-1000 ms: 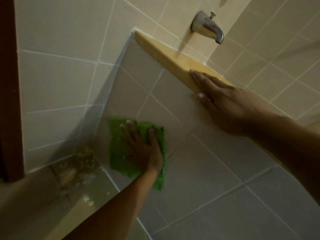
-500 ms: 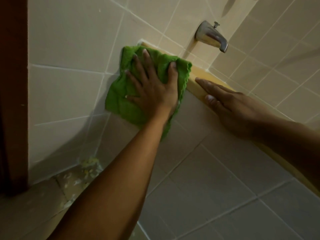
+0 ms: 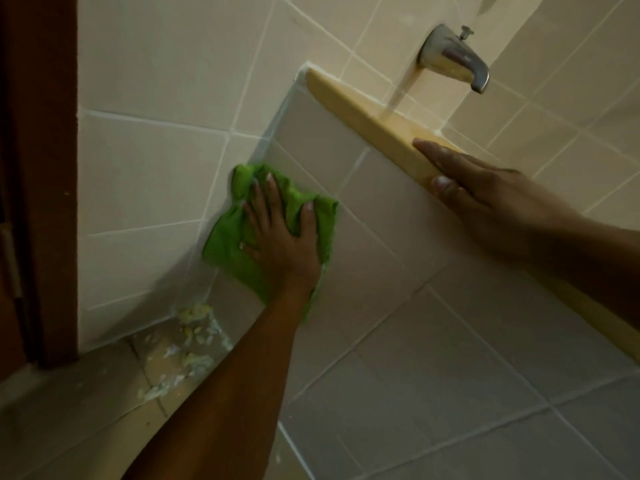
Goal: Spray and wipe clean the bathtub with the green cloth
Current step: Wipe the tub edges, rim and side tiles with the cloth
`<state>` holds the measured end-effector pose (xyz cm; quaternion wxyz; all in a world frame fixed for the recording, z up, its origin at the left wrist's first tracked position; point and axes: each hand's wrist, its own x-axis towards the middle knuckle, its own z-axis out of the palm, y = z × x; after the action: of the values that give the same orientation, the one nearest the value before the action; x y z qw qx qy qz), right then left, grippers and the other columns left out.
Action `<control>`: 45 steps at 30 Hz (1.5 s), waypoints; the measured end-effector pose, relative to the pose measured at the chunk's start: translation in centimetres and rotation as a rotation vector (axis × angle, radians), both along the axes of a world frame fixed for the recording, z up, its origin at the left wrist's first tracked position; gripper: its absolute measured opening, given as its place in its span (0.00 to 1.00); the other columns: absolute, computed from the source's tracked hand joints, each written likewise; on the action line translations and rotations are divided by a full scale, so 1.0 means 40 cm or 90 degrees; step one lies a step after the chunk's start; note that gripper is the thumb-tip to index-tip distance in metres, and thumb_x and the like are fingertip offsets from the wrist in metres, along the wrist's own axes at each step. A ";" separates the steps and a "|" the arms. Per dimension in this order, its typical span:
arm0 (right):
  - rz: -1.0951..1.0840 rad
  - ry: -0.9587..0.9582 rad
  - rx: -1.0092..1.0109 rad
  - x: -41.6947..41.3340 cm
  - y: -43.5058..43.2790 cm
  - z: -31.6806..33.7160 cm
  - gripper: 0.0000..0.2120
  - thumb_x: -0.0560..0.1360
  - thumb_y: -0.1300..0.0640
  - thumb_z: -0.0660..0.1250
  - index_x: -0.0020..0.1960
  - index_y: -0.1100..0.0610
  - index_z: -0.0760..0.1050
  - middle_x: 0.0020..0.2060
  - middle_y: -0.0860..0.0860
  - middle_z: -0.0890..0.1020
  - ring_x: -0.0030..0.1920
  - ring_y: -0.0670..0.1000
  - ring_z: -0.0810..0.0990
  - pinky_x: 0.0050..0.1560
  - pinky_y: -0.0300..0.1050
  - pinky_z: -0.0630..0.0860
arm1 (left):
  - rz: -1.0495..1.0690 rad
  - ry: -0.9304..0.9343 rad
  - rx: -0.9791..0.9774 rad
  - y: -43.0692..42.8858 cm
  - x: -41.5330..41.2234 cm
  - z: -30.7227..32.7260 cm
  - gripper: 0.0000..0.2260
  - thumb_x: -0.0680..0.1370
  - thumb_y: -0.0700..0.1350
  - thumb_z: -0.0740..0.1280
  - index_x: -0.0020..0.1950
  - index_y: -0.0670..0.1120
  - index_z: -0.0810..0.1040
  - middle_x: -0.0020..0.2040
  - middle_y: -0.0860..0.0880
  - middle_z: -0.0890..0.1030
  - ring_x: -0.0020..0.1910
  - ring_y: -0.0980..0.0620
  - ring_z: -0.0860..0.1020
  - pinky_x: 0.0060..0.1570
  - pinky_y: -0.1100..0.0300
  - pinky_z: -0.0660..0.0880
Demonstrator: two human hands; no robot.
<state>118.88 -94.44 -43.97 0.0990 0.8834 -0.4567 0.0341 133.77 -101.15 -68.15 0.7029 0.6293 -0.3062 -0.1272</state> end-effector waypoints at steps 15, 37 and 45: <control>-0.009 0.042 -0.005 0.053 -0.030 0.002 0.26 0.85 0.43 0.51 0.81 0.34 0.48 0.81 0.39 0.57 0.78 0.53 0.62 0.72 0.44 0.58 | 0.002 0.241 0.187 -0.013 -0.005 -0.344 0.31 0.85 0.62 0.54 0.85 0.49 0.55 0.85 0.45 0.56 0.83 0.45 0.54 0.79 0.45 0.50; -0.065 0.001 -0.013 -0.010 0.037 -0.009 0.25 0.85 0.41 0.50 0.81 0.35 0.50 0.81 0.44 0.58 0.79 0.56 0.62 0.76 0.58 0.62 | 0.016 0.356 0.204 0.078 -0.071 -0.233 0.31 0.81 0.54 0.55 0.78 0.37 0.68 0.75 0.32 0.70 0.72 0.31 0.70 0.71 0.44 0.62; -0.091 0.053 -0.007 -0.068 0.130 -0.012 0.28 0.85 0.43 0.51 0.81 0.35 0.43 0.82 0.39 0.51 0.74 0.58 0.69 0.72 0.56 0.65 | 0.049 0.352 0.146 0.082 -0.069 -0.233 0.23 0.80 0.43 0.57 0.69 0.30 0.74 0.66 0.27 0.76 0.64 0.27 0.75 0.66 0.44 0.67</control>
<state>116.17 -89.26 -44.45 0.1253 0.8484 -0.5142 -0.0074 130.99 -97.88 -77.46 0.6882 0.6572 -0.0629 -0.3008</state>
